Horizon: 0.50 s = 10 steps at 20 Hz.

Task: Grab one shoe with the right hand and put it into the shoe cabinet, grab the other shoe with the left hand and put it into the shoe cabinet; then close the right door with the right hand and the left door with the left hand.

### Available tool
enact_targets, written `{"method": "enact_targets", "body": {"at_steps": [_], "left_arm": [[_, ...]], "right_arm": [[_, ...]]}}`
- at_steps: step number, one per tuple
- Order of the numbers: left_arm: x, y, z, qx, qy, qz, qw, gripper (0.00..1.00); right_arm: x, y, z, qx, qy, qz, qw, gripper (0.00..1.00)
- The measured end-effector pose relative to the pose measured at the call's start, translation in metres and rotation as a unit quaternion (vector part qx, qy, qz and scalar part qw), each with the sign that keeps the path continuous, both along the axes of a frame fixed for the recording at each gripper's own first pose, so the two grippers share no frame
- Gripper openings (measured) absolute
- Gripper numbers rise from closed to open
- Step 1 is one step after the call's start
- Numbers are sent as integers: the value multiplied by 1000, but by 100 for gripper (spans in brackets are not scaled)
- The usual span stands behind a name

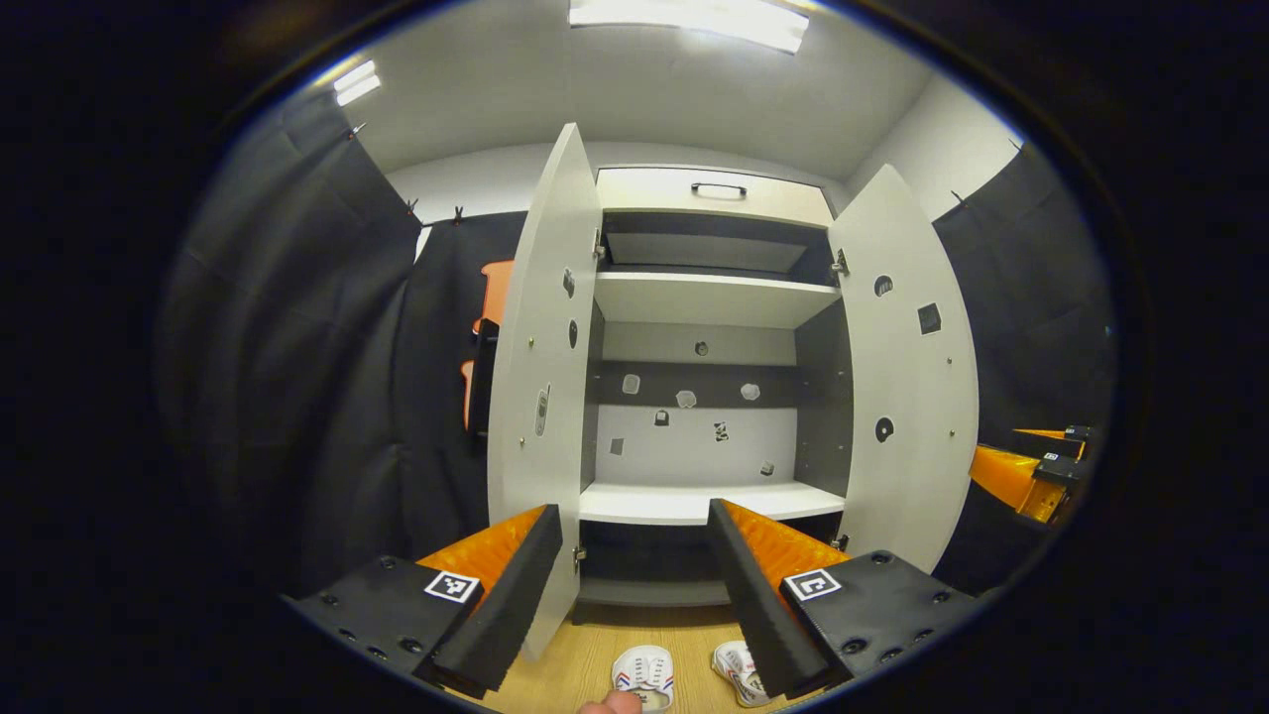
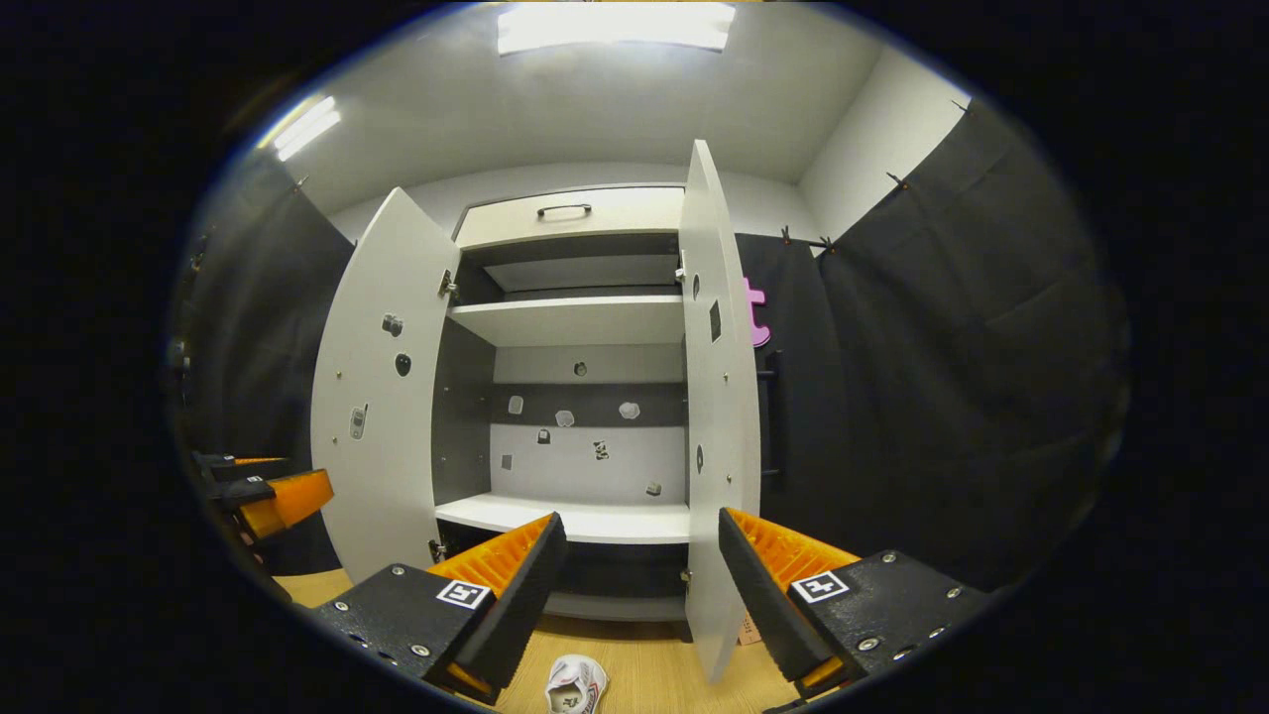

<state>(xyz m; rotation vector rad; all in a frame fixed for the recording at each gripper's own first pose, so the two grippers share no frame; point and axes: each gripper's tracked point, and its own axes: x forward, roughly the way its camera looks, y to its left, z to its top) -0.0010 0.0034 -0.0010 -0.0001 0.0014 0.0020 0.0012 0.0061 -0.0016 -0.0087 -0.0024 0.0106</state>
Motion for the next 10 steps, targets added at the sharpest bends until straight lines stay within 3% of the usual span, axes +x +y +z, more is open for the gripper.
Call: {"method": "enact_targets", "body": {"at_steps": [10], "left_arm": [[-2, 5, 2, 2, -2, 4, 1000, 96]], "right_arm": [[1, 9, 1, 2, -1, 9, 1000, 94]]}}
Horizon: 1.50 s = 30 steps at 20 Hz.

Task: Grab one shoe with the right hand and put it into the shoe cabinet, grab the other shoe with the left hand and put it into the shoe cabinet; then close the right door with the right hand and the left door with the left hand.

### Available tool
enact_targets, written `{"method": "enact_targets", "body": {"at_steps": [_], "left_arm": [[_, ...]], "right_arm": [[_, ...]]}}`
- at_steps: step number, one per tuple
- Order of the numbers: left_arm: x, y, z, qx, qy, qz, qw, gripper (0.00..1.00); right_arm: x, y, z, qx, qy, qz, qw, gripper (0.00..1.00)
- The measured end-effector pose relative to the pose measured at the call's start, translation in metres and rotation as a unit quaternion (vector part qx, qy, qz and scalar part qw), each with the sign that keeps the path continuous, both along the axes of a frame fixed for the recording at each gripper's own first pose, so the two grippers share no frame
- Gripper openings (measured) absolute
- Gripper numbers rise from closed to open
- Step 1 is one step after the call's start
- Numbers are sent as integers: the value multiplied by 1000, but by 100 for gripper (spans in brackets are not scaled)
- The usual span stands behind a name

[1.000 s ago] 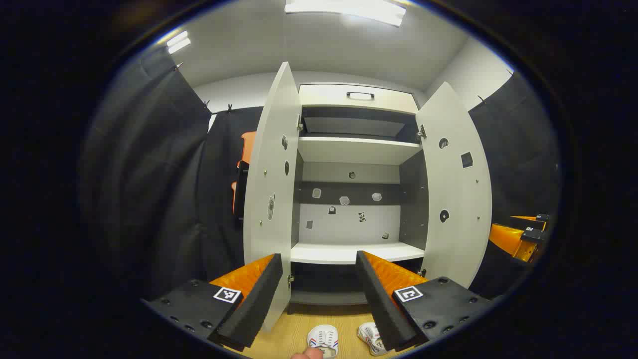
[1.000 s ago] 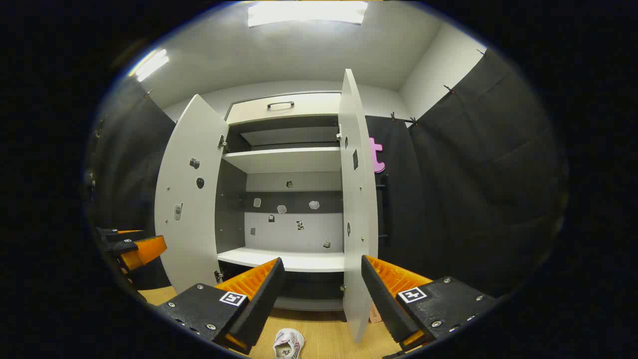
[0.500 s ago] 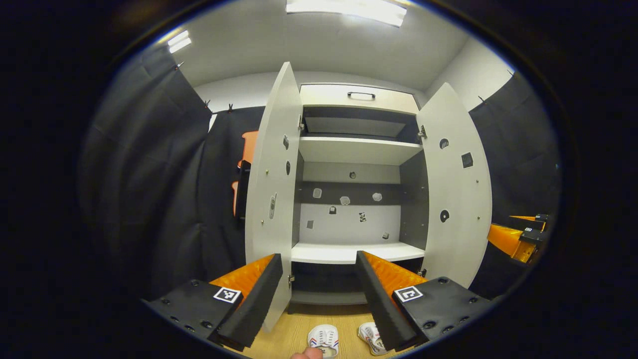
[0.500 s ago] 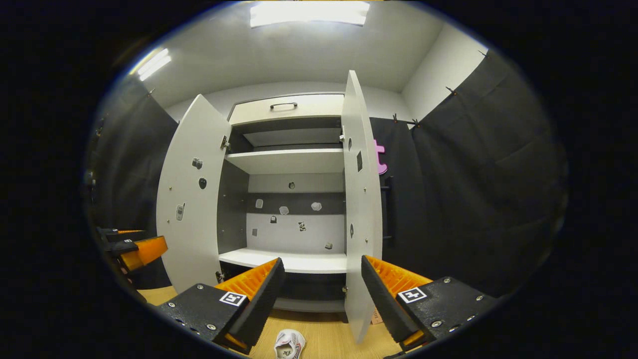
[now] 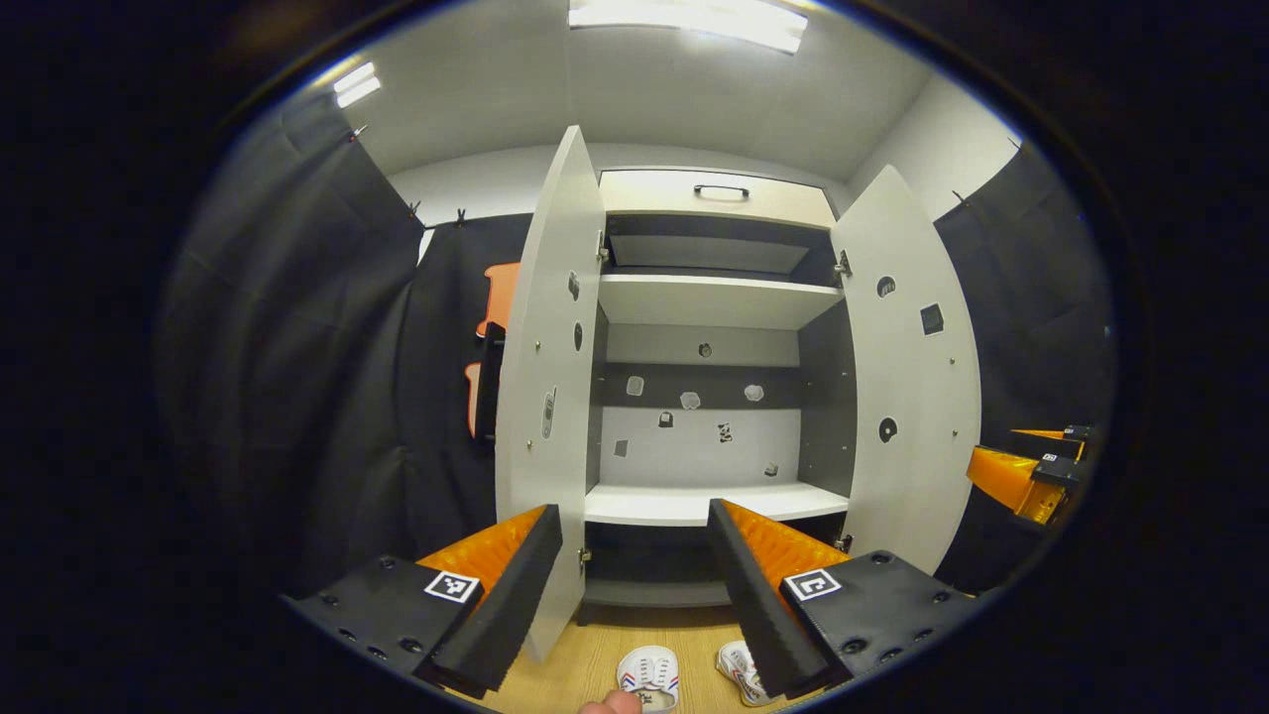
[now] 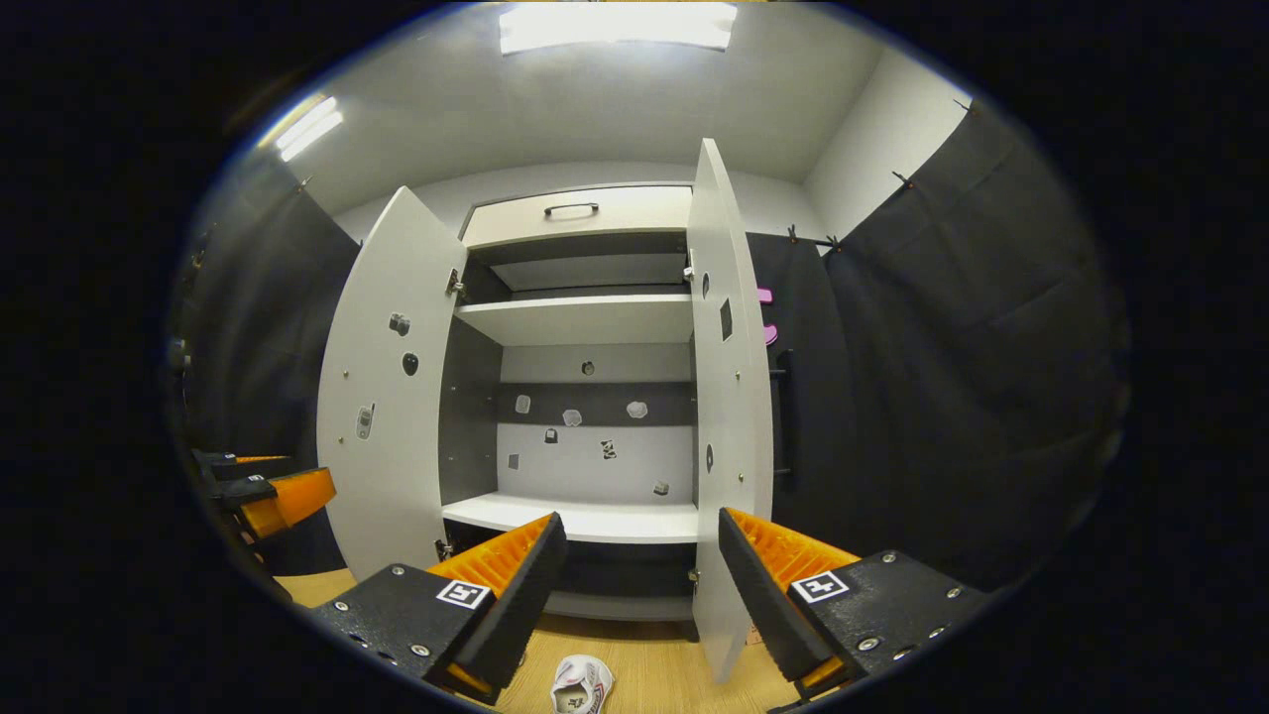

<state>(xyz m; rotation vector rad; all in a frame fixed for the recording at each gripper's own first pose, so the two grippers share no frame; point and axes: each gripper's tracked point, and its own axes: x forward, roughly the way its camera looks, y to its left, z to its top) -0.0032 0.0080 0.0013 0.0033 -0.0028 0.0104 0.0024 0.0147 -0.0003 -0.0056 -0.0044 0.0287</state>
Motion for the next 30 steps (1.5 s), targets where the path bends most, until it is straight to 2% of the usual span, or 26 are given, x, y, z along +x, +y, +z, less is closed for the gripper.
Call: {"method": "enact_targets", "body": {"at_steps": [4, 6, 7, 8, 14, 18, 22, 25, 30], "left_arm": [[0, 1, -1, -4, 2, 1, 1000, 94], [0, 2, -2, -3, 4, 2, 1000, 96], [1, 2, -2, -2, 3, 3, 1000, 96], [0, 2, -1, 0, 1, 3, 1000, 96], [-9, 5, -5, -1, 0, 7, 1000, 95], [-10, 11, -10, -5, 4, 12, 1000, 94], [-12, 20, -13, -6, 9, 22, 1000, 96], [-10, 26, -15, -7, 9, 26, 1000, 96], [-6, 30, -21, -8, 17, 27, 999, 96]], "right_arm": [[10, 6, -7, -7, -10, 9, 1000, 94], [19, 13, -30, -14, 13, 18, 1000, 94], [22, 18, -44, -19, 27, 25, 999, 99], [27, 21, -57, -28, 37, 28, 999, 95], [46, 44, -190, -91, 129, 56, 986, 94], [37, 57, -301, -101, 225, 73, 966, 95], [10, 57, -384, -103, 327, 86, 935, 95], [1, 52, -418, -104, 369, 84, 920, 93], [24, 49, -450, -106, 389, 74, 912, 87]]}}
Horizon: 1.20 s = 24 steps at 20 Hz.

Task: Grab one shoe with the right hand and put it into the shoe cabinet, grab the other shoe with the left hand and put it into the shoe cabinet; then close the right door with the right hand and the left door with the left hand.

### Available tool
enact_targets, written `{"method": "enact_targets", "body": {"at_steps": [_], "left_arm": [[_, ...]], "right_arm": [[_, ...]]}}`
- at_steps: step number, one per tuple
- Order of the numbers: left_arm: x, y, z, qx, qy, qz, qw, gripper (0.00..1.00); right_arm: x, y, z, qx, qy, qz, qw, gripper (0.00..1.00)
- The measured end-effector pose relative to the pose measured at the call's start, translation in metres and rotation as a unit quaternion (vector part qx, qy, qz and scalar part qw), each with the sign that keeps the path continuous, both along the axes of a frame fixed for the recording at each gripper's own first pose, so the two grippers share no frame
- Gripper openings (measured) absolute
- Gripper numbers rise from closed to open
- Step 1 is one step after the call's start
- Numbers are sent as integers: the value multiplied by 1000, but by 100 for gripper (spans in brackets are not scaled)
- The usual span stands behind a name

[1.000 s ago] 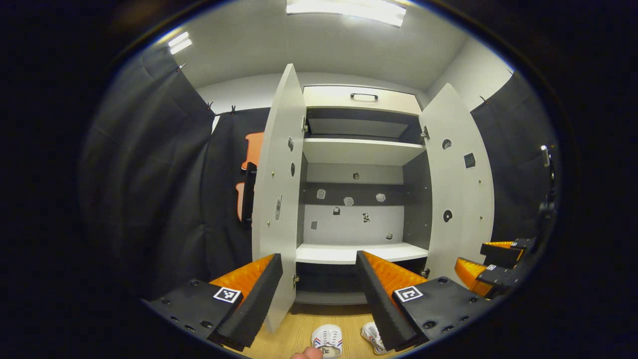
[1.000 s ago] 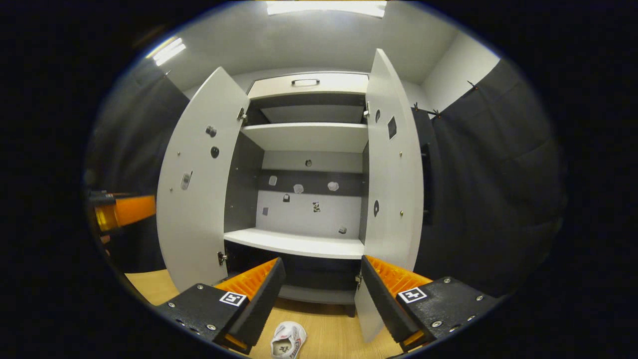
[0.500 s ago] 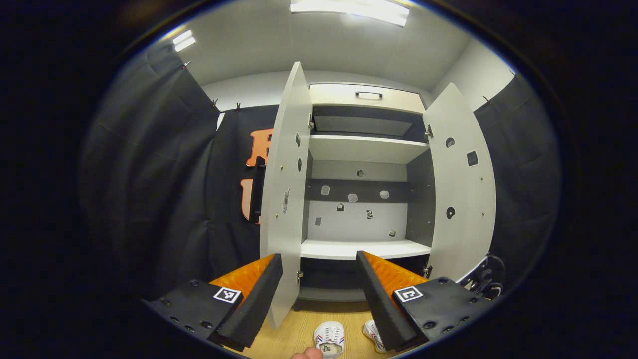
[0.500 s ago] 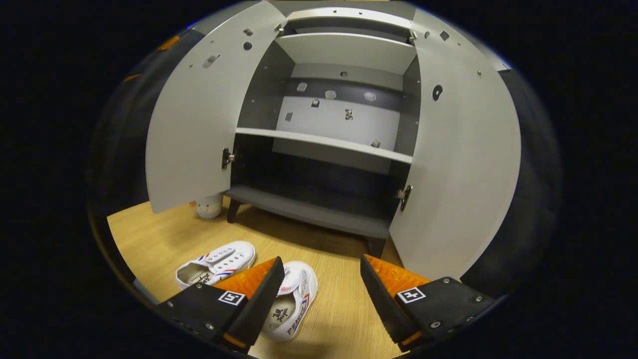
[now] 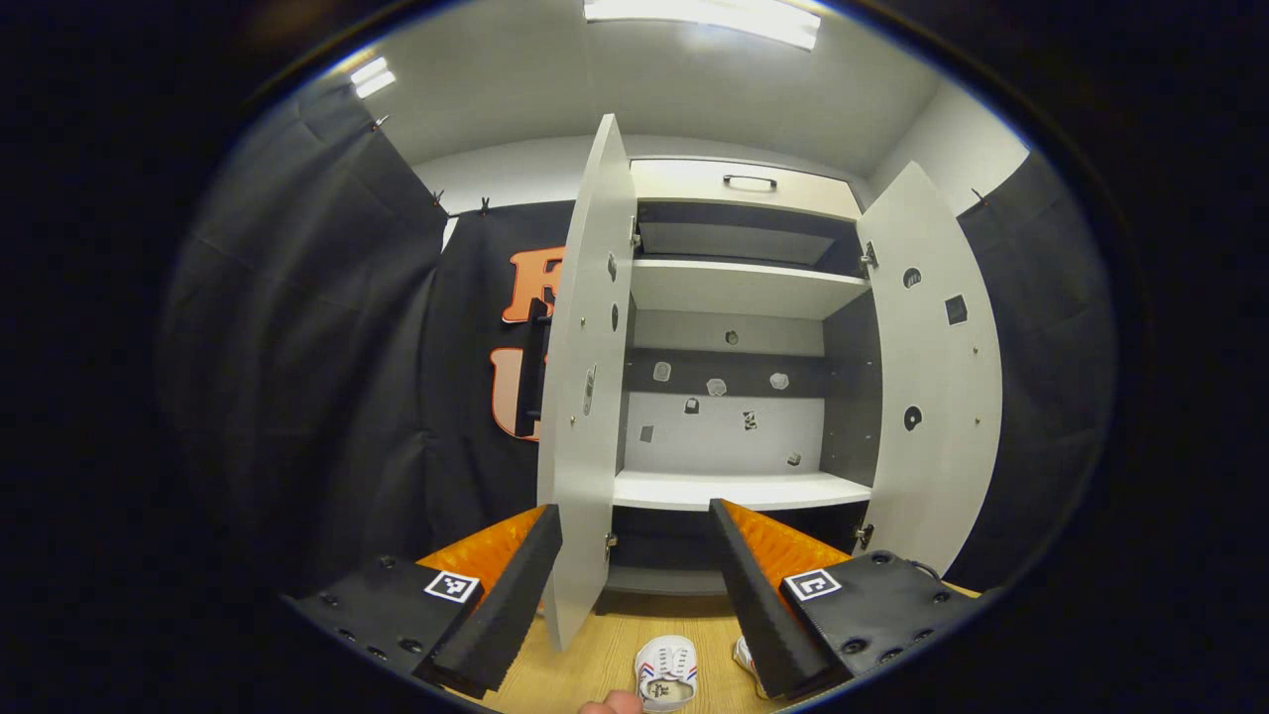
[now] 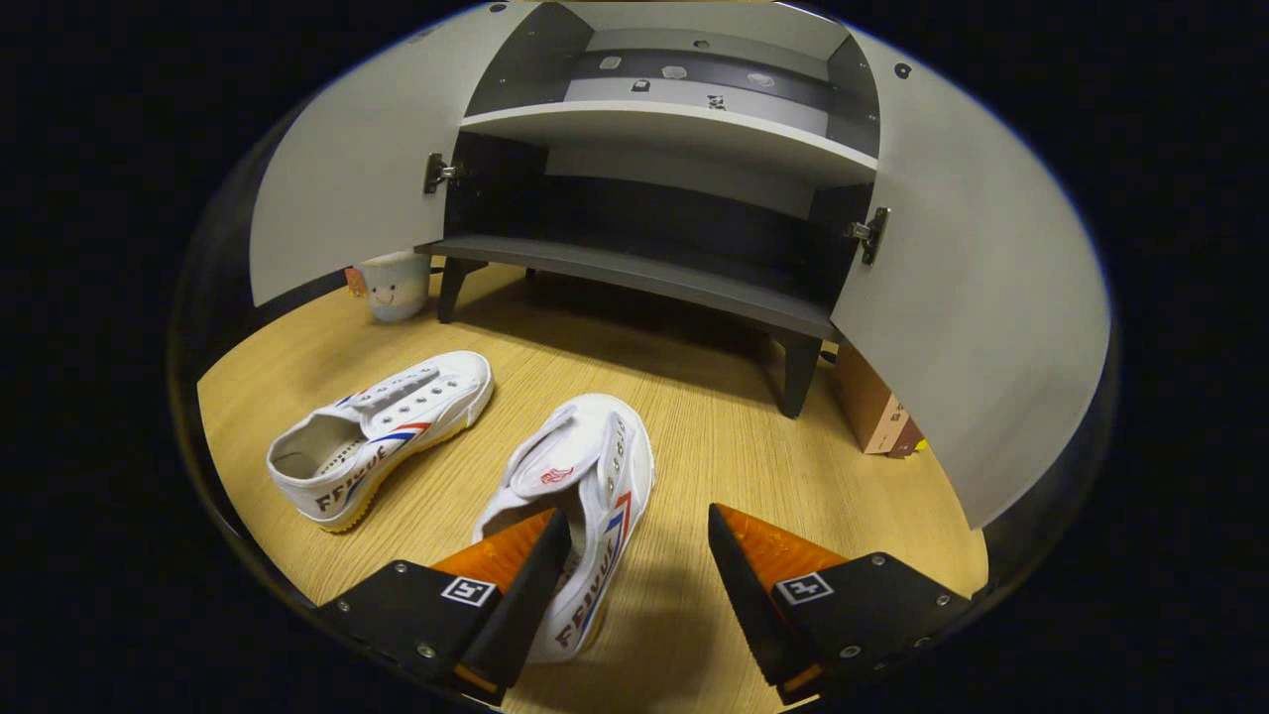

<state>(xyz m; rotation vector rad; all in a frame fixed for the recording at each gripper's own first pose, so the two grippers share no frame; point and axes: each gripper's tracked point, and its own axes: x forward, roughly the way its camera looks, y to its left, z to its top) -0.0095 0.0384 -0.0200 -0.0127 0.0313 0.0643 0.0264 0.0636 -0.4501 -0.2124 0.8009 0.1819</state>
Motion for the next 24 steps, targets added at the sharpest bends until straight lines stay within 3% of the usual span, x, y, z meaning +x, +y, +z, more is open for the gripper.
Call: {"method": "enact_targets", "body": {"at_steps": [6, 8, 11, 13, 18, 24], "left_arm": [[1, 4, 0, 14, 3, 6, 1000, 96], [0, 6, 2, 17, 2, 9, 1000, 96], [-1, 6, -1, 16, 4, 10, 1000, 96], [-3, 6, 1, 15, 1, 10, 1000, 96], [-1, 2, -1, 10, 0, 5, 1000, 94], [-1, -9, -5, 3, 2, -12, 1000, 98]], "right_arm": [[27, 7, -26, 22, 25, -7, 999, 65], [29, 13, -30, 24, 22, 0, 999, 52], [33, 4, -32, 2, 12, -16, 1000, 19], [32, -1, -33, -6, 12, -18, 1000, 7], [28, -1, -13, 9, -1, -25, 1000, 1], [30, -9, 79, 38, -73, -48, 995, 1]]}}
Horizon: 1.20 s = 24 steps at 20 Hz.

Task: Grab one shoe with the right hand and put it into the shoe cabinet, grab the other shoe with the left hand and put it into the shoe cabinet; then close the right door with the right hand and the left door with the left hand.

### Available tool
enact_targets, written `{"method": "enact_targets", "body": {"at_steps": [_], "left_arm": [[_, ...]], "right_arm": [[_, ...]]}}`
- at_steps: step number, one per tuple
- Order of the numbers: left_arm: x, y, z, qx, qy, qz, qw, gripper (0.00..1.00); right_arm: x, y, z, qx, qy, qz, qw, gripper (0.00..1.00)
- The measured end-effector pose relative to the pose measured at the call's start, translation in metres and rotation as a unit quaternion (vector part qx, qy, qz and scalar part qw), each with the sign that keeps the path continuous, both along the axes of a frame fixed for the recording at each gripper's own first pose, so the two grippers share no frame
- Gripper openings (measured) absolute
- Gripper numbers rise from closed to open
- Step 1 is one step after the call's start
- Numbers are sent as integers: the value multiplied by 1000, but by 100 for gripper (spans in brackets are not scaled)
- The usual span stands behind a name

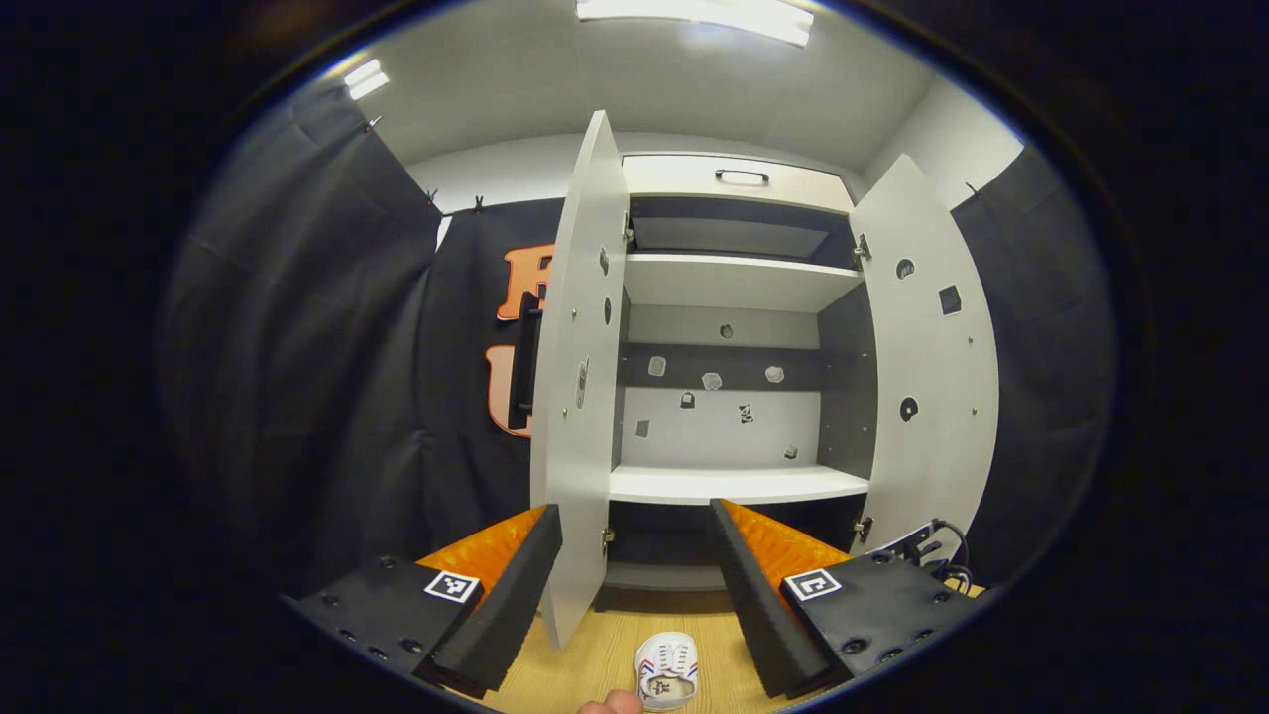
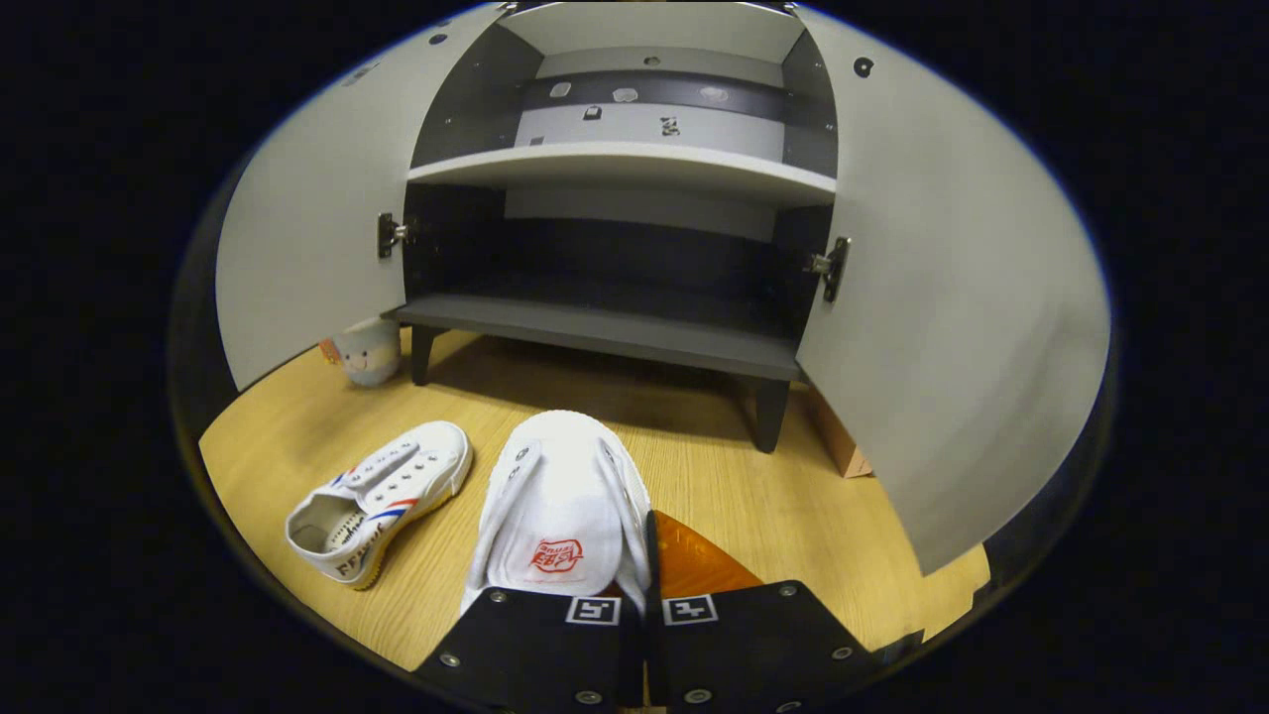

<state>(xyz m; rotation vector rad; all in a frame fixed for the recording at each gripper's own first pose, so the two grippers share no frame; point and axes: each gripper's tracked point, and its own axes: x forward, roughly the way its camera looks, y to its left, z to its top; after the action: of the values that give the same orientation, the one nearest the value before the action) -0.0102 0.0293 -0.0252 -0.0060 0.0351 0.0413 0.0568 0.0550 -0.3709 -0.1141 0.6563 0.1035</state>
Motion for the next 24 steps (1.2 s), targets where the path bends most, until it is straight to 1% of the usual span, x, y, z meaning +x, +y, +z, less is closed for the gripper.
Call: {"method": "enact_targets", "body": {"at_steps": [1, 2, 3, 4, 5, 6, 7, 8, 9, 12, 13, 15, 17, 18, 19, 22, 24], "left_arm": [[1, -2, 0, -1, -1, -3, 1000, 98], [0, -4, -1, -1, -2, -6, 1000, 94], [1, -6, -1, -2, -2, -8, 1000, 96], [2, -8, -4, -5, -1, -12, 1000, 94], [3, -10, -7, -8, 2, -15, 1000, 94], [3, -12, -10, -11, 5, -18, 1000, 98], [2, -14, -13, -13, 6, -21, 1000, 96], [3, -15, -14, -14, 7, -22, 1000, 96], [2, -15, -15, -12, 7, -22, 1000, 96], [1, -16, -18, -6, 5, -23, 1000, 96], [0, -16, -20, -8, 7, -24, 1000, 96], [-3, -19, -25, -22, 12, -26, 999, 96], [-6, -22, -32, -29, 21, -29, 999, 94], [-6, -20, -33, -27, 23, -28, 999, 94], [-7, -18, -36, -24, 25, -24, 999, 96], [-6, -9, -37, -23, 25, -16, 999, 96], [-7, -1, -37, -19, 24, -7, 999, 96]], "right_arm": [[2, 0, 22, 8, -20, -4, 1000, 1], [5, 0, 46, 14, -42, -9, 999, 1], [8, 1, 65, 18, -60, -14, 998, 1], [12, 1, 83, 18, -76, -18, 997, 1], [16, 2, 104, 16, -93, -21, 995, 1], [20, 3, 126, 14, -110, -22, 994, 1], [26, 4, 149, 13, -126, -23, 992, 1], [34, 5, 170, 13, -140, -24, 990, 1], [42, 6, 189, 17, -148, -26, 988, 1], [71, 6, 225, 21, -165, -27, 986, 1], [80, 1, 228, 17, -165, -34, 985, 1], [114, 6, 230, 20, -158, -42, 986, 1], [156, 7, 231, 31, -148, -60, 987, 1], [180, 5, 229, 35, -139, -70, 987, 1], [200, 4, 224, 32, -130, -76, 988, 1], [262, -4, 201, -9, -96, -82, 992, 1], [292, -10, 182, -30, -68, -92, 993, 1]]}}
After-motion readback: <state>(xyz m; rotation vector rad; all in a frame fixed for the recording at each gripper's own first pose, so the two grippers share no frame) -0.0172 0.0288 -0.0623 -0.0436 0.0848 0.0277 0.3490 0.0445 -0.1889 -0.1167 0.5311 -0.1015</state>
